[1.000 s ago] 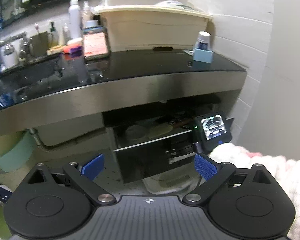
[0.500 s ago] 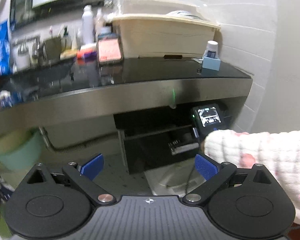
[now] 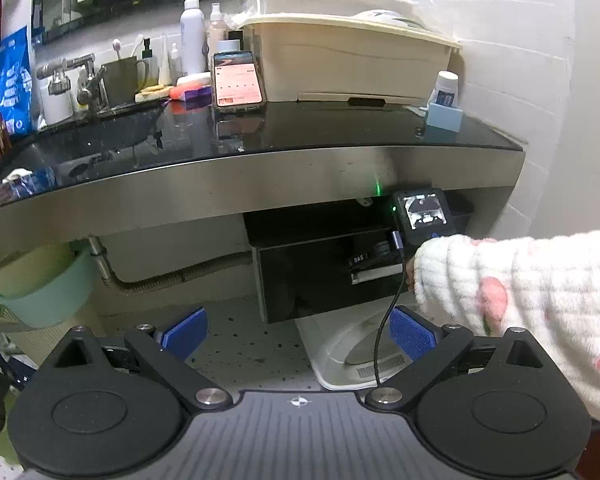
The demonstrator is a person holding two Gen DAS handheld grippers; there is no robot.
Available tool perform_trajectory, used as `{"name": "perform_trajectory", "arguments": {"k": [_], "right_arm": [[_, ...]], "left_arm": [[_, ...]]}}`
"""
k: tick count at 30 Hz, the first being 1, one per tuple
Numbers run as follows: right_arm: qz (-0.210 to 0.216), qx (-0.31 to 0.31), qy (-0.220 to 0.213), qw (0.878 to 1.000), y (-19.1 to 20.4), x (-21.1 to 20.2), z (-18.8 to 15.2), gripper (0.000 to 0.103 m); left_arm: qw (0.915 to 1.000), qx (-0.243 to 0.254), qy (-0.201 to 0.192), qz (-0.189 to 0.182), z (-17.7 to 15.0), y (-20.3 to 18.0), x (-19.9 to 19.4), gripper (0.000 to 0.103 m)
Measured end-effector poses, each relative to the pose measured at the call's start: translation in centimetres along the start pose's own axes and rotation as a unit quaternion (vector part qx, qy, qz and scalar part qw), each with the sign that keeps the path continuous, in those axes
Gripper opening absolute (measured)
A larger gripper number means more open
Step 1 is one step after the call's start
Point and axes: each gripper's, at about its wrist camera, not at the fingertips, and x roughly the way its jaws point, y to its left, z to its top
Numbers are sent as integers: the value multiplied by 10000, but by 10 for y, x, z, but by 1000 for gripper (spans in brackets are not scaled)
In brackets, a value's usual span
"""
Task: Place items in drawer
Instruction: 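Push the black drawer shut with the right gripper, then withdraw the right gripper from the closed drawer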
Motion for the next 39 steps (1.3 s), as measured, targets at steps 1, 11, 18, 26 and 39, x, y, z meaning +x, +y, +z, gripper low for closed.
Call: {"name": "perform_trajectory", "arguments": {"k": [1, 11, 18, 26, 39], "right_arm": [[0, 6, -42, 10000, 0, -1, -3, 75], [24, 10, -380, 9993, -9, -16, -31, 88], [95, 28, -421, 9991, -13, -35, -45, 88], [560, 349, -829, 9944, -27, -122, -83, 90], [126, 341, -1788, 9832, -40, -309, -165, 103]], "left_arm": [[10000, -13, -5, 2, 0, 1, 0, 99], [10000, -88, -28, -26, 8, 0, 1, 99], [9998, 13, -192, -80, 12, -4, -7, 100], [9978, 309, -576, -80, 15, -12, -23, 102], [9975, 293, -542, -343, 21, -29, -47, 102]]}}
